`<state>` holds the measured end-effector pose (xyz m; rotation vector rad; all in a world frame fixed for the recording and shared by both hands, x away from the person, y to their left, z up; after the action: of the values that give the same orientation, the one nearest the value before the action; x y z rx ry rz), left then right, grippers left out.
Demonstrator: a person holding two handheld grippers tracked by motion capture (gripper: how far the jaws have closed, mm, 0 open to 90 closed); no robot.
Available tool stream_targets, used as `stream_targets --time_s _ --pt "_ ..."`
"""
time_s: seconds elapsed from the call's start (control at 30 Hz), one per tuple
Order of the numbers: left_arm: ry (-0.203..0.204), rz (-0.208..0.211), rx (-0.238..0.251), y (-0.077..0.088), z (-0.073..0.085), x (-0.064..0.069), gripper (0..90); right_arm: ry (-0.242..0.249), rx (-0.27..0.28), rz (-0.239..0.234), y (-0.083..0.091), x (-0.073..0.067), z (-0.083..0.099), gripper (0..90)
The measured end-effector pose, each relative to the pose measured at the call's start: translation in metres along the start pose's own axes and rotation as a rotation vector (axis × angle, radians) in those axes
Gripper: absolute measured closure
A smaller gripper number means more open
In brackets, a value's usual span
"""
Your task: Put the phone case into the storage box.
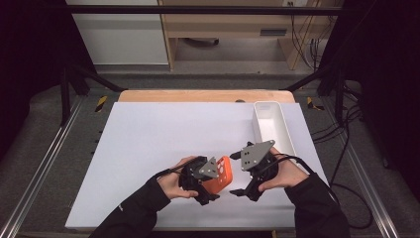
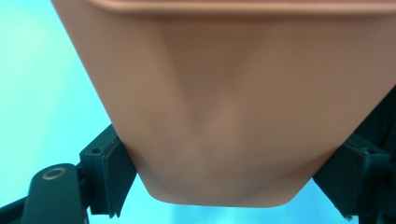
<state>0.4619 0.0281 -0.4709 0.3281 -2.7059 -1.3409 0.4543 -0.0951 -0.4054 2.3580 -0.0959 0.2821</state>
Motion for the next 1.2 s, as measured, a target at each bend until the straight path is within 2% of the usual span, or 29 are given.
stream_targets --time_s 0.3,0.63,0.83,1.2 --pt "0.057 0.023 0.096 0.011 0.007 -0.004 15.6 -0.053 0.087 0.037 0.003 0.001 0.01 2.0" --pt "0.097 0.024 0.156 0.016 0.016 -0.008 15.5 -0.097 0.148 0.058 0.005 -0.001 0.018 2.0" --pt "0.12 0.043 0.203 0.019 0.015 -0.007 15.5 -0.123 0.195 0.07 0.005 -0.002 0.02 2.2" --pt "0.139 0.064 0.276 0.026 0.009 -0.006 15.6 -0.143 0.237 0.08 0.004 -0.001 0.019 3.0"
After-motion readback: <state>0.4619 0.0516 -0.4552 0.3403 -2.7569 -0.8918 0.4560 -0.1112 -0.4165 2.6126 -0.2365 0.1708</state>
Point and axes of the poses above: each handheld gripper's, and its own axes: y roughly backward along the jaws, z roughly out of its underside, x roughly to its right, the point moved 7 cm from there along -y, roughly forward along the jaws, and after that the axes turned 7 degrees about y, right-handed, at the moved point
